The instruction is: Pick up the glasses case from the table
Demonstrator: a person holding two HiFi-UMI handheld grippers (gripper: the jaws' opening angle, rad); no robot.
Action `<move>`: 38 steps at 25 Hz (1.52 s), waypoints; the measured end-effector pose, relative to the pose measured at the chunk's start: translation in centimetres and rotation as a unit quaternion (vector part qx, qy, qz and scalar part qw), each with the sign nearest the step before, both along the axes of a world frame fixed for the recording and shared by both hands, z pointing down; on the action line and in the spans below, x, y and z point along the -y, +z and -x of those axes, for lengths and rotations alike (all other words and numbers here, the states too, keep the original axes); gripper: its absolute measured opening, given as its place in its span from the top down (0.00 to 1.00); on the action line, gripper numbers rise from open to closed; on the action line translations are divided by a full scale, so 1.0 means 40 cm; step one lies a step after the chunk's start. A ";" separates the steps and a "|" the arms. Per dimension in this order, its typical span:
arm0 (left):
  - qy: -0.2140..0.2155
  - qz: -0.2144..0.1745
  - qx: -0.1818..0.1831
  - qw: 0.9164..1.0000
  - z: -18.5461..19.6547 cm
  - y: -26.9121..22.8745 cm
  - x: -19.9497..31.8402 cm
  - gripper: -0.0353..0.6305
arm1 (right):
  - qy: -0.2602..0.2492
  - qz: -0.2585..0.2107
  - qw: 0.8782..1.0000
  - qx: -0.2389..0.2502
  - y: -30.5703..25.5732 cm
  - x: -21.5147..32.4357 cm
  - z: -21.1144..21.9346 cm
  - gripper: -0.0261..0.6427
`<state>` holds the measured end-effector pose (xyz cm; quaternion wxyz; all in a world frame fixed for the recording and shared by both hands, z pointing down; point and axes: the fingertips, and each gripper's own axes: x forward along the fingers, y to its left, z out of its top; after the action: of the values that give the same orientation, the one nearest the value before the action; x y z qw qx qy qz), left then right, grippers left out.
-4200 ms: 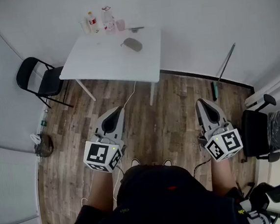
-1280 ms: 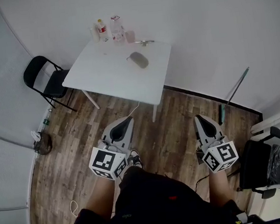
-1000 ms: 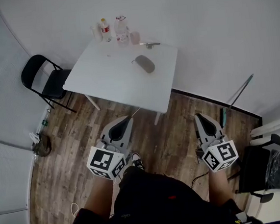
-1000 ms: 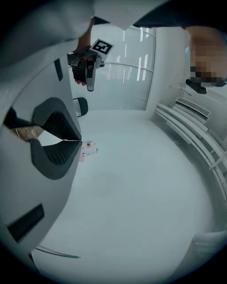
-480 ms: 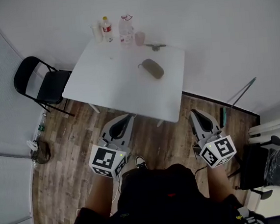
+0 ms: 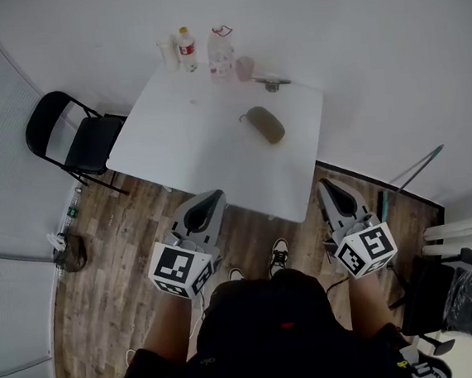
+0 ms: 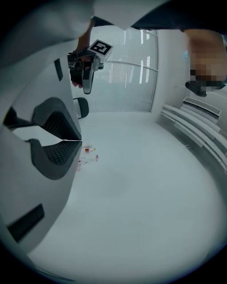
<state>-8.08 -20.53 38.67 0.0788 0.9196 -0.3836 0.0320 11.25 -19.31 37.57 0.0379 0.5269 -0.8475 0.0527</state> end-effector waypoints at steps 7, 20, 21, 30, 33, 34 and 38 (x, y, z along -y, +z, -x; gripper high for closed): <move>-0.037 0.000 0.003 0.999 -0.091 -0.016 0.138 0.92 | -0.019 0.001 1.000 0.004 -0.003 0.167 -0.139 0.93; -0.129 0.028 0.010 0.991 -0.202 0.020 0.262 0.92 | -0.053 0.028 0.998 0.005 0.083 0.440 -0.305 0.93; -0.133 0.030 0.010 0.991 -0.196 0.023 0.264 0.92 | -0.058 0.030 0.998 -0.002 0.094 0.454 -0.295 0.92; -0.134 0.038 0.000 0.990 -0.141 0.045 0.331 0.92 | -0.067 0.079 0.992 -0.078 0.220 0.629 -0.201 0.58; -0.133 0.044 0.002 0.990 -0.121 0.061 0.348 0.92 | -0.089 0.124 0.986 -0.073 0.294 0.686 -0.141 0.47; -0.134 0.047 0.004 0.990 -0.111 0.070 0.350 0.92 | -0.096 0.137 0.983 -0.075 0.324 0.704 -0.118 0.44; -0.147 0.059 0.011 0.987 -0.070 0.099 0.348 0.92 | -0.110 0.187 0.971 -0.100 0.444 0.771 -0.044 0.41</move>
<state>-5.27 -34.44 42.62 0.1321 0.8467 -0.5128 0.0526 13.03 -50.15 55.35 0.2258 0.4164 -0.8673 0.1528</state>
